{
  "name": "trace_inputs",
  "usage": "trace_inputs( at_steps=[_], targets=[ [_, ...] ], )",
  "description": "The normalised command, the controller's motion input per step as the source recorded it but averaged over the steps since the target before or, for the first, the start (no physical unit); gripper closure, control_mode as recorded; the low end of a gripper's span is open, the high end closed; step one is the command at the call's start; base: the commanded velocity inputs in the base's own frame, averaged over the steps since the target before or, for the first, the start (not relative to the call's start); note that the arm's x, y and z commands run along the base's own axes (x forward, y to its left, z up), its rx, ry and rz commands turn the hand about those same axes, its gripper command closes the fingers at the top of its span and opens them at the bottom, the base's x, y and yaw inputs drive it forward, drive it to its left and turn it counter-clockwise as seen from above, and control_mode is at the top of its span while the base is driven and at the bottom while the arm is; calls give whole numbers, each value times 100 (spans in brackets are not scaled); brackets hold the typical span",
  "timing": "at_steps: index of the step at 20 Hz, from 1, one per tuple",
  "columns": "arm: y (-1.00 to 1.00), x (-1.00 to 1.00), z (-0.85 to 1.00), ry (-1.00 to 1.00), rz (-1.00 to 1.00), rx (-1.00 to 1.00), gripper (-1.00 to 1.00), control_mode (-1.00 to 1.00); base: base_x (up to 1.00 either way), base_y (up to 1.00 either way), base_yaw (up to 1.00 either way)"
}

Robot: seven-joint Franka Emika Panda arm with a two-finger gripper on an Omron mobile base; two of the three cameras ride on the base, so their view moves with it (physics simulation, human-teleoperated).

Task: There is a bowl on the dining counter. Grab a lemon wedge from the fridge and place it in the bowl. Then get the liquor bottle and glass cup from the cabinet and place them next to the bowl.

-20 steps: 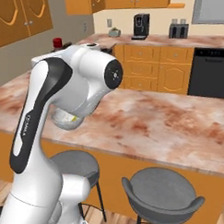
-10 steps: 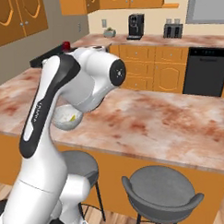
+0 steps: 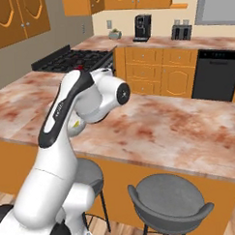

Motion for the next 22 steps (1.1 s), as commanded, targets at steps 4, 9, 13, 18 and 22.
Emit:
trace_inputs(
  at_steps=[4,9,13,18,22],
  targets=[
    [16,66,-89,0,4,0,100,-100,0,0,0],
    [18,69,-87,0,7,0,100,-100,0,0,0],
    [1,61,-46,0,9,1,100,-100,0,0,0],
    [-7,46,-20,0,11,4,100,-100,0,0,0],
    [-5,31,-10,6,8,1,100,-100,0,0,0]
  ],
)
